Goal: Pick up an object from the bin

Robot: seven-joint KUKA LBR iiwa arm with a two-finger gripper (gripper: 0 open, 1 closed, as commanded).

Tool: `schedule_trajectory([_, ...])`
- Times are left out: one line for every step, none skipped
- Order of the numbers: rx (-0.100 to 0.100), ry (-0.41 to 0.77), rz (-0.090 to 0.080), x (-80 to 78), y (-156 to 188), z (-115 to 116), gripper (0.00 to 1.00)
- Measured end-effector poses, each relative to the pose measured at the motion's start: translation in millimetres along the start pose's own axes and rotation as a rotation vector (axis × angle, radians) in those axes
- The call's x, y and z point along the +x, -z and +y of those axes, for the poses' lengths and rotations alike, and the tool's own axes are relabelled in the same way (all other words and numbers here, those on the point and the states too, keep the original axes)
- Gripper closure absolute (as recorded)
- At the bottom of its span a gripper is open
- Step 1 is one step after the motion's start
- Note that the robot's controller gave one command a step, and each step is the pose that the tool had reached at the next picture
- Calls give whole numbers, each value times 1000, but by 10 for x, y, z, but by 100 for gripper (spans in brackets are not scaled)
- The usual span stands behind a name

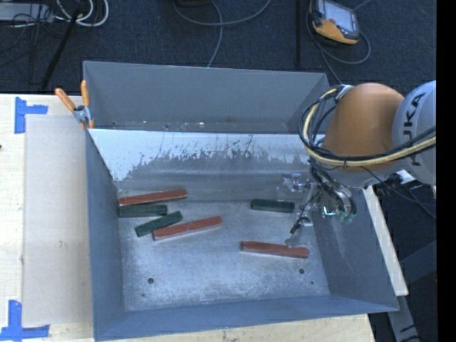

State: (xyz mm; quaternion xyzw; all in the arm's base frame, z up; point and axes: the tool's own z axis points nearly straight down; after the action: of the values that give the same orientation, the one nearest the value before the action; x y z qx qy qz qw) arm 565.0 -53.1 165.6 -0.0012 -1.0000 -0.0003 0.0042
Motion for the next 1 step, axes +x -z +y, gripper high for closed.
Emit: schedule_trajectory([-1,-52,3,380,-971,-143,0])
